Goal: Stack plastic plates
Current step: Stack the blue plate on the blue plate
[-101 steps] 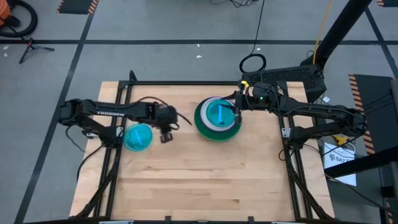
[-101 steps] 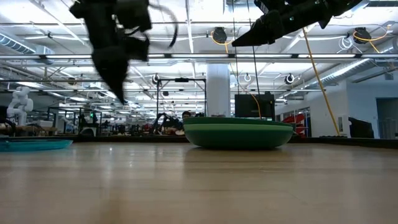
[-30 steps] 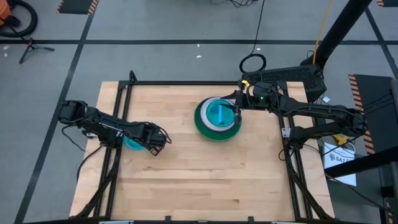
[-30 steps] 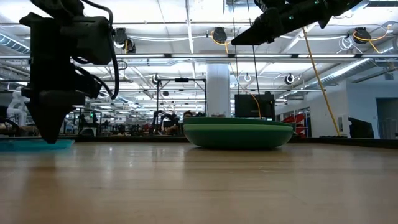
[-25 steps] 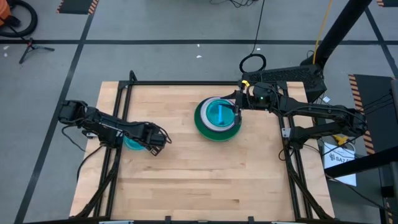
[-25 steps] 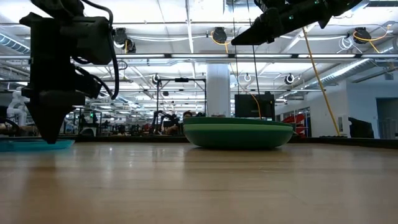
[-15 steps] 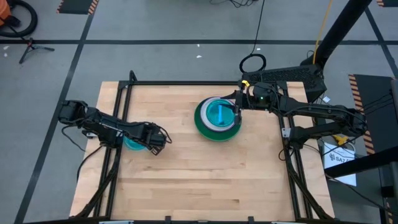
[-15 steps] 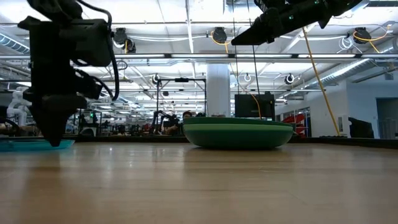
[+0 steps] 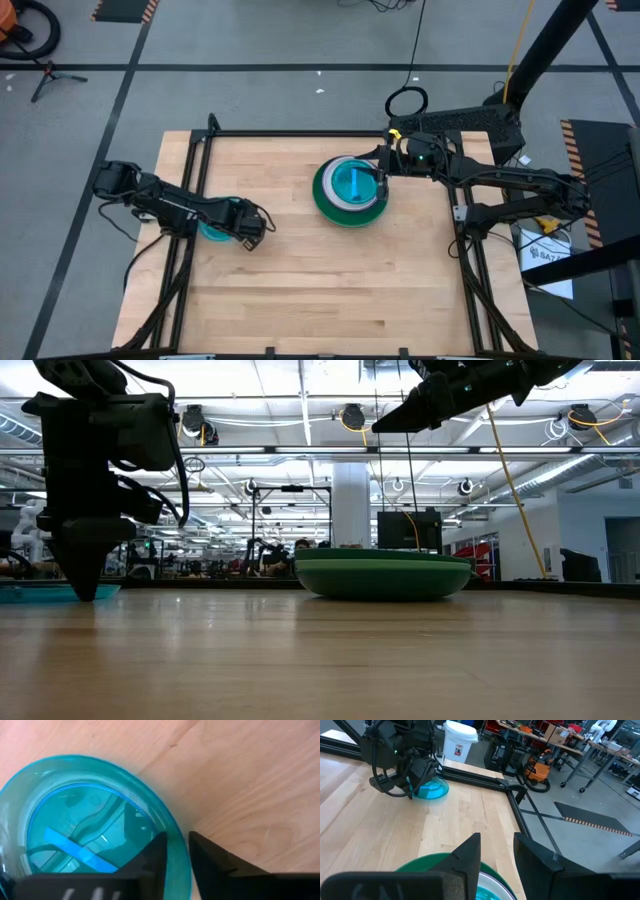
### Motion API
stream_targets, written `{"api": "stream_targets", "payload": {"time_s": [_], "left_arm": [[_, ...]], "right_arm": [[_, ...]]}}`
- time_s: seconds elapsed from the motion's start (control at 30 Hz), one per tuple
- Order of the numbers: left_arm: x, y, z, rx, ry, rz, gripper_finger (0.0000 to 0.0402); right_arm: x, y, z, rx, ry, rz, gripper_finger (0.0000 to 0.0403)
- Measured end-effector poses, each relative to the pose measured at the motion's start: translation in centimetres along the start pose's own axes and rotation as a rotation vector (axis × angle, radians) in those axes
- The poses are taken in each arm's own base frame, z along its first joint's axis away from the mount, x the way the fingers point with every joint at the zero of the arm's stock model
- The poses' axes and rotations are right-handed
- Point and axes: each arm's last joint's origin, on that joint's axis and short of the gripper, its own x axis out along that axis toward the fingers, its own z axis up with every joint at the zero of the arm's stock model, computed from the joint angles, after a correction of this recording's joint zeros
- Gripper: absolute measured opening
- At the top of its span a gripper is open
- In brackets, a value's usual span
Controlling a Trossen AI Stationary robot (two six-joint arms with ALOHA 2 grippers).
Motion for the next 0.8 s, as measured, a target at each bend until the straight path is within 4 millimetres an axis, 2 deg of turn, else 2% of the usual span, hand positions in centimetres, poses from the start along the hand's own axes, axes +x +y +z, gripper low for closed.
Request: {"api": "stream_targets", "payload": {"time_s": [0.13, 0.3, 0.6, 0.8], "left_arm": [[0.1, 0.1, 0.0, 0.007, -0.009, 0.020, 0.0043], [0.0, 0.1, 0.0, 0.010, -0.016, 0.022, 0.0009], [-1.9, -1.2, 1.4, 0.093, -0.072, -0.036, 0.0006], [-3.6, -1.5, 2.3, 0.243, -0.138, 0.019, 0.0006]], "right_arm": [[0.0, 0.0, 0.0, 0.000, 0.000, 0.000, 0.0112], [0.0, 0.0, 0.0, 0.000, 0.000, 0.000, 0.0112], [0.0, 0.0, 0.0, 0.000, 0.000, 0.000, 0.0112], [0.0, 0.0, 0.0, -0.001, 0.000, 0.000, 0.0112]]}}
